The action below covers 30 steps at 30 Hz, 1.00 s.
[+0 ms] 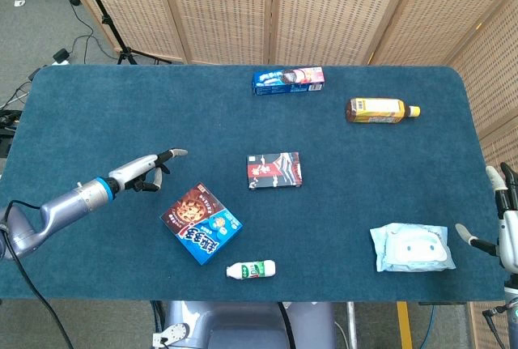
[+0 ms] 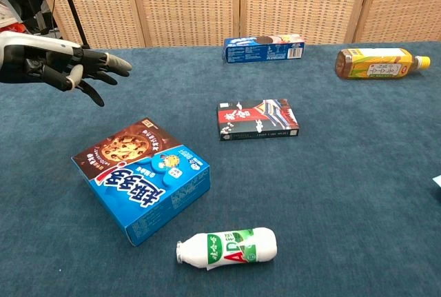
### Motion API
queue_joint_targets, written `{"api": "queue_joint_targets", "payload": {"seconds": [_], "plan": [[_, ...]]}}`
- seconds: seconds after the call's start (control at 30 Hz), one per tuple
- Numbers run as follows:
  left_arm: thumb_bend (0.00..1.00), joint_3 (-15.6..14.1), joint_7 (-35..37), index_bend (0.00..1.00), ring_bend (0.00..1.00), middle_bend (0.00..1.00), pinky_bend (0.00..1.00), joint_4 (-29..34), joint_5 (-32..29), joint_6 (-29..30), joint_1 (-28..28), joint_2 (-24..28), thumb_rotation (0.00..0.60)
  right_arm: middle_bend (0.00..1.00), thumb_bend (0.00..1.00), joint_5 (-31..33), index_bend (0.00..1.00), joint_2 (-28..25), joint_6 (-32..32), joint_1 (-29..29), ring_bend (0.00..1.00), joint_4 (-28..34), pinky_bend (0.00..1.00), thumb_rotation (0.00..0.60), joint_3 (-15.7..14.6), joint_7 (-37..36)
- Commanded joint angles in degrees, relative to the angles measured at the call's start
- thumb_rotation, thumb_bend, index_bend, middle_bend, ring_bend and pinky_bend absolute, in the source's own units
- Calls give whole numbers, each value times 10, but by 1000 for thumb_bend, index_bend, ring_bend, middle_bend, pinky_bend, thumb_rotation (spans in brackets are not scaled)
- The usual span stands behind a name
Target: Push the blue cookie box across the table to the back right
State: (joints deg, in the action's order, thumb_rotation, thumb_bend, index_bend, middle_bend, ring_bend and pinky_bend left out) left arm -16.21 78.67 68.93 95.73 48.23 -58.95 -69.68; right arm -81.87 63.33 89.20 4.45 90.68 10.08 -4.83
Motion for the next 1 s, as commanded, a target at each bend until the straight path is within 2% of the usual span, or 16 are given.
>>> {"api": "queue_joint_targets", "payload": {"seconds": [0.03, 0.07, 0.13, 0.2, 0.27, 0.37, 0.47, 0.67, 0.73, 0.83, 1.0], "plan": [[1000, -6, -22, 0, 0, 0, 211, 19, 15, 43, 22, 23, 600, 0, 0, -1, 0, 0, 0, 0, 0, 0, 0, 600, 0, 1], [1000, -7, -41, 0, 0, 0, 183, 25, 20, 63, 33, 31, 600, 0, 0, -1, 0, 0, 1, 0, 0, 1, 0, 600, -1, 1], [999, -2, -94, 0, 0, 0, 57, 30, 18, 96, 58, 37, 600, 0, 0, -2, 0, 0, 2, 0, 0, 1, 0, 600, -1, 1], [907, 5, -160, 0, 0, 0, 2, 32, 10, 118, 80, 36, 600, 0, 0, -3, 0, 0, 2, 0, 0, 2, 0, 600, -1, 1], [632, 20, -271, 0, 0, 0, 0, 32, -6, 149, 112, 26, 600, 0, 0, -4, 0, 1, 2, 0, 0, 3, 0, 600, -2, 2], [276, 35, -383, 0, 0, 0, 0, 39, -21, 185, 146, 9, 600, 0, 0, -7, 0, 1, 3, 0, 0, 5, 0, 600, -3, 3], [89, 44, -472, 0, 0, 0, 0, 50, -21, 215, 173, -7, 600, 0, 0, -8, 0, 1, 4, -1, 0, 7, 0, 600, -3, 4], [29, 50, -625, 0, 0, 0, 0, 72, -7, 248, 206, -15, 600, 0, 0, -6, 0, -1, 7, -2, 0, 10, 0, 600, -2, 0], [24, 44, -689, 0, 0, 0, 0, 79, 20, 268, 219, -27, 600, 0, 0, -5, 0, -2, 6, -2, 0, 10, 0, 600, -1, -2], [24, 47, -735, 0, 0, 0, 0, 91, 33, 274, 231, -42, 600, 0, 0, -5, 0, -3, 6, -3, 0, 11, 0, 600, -1, -4], [26, 57, -753, 0, 0, 0, 0, 101, 39, 258, 229, -62, 600, 0, 0, -5, 0, -4, 7, -4, 0, 11, 0, 600, -1, -5]]}}
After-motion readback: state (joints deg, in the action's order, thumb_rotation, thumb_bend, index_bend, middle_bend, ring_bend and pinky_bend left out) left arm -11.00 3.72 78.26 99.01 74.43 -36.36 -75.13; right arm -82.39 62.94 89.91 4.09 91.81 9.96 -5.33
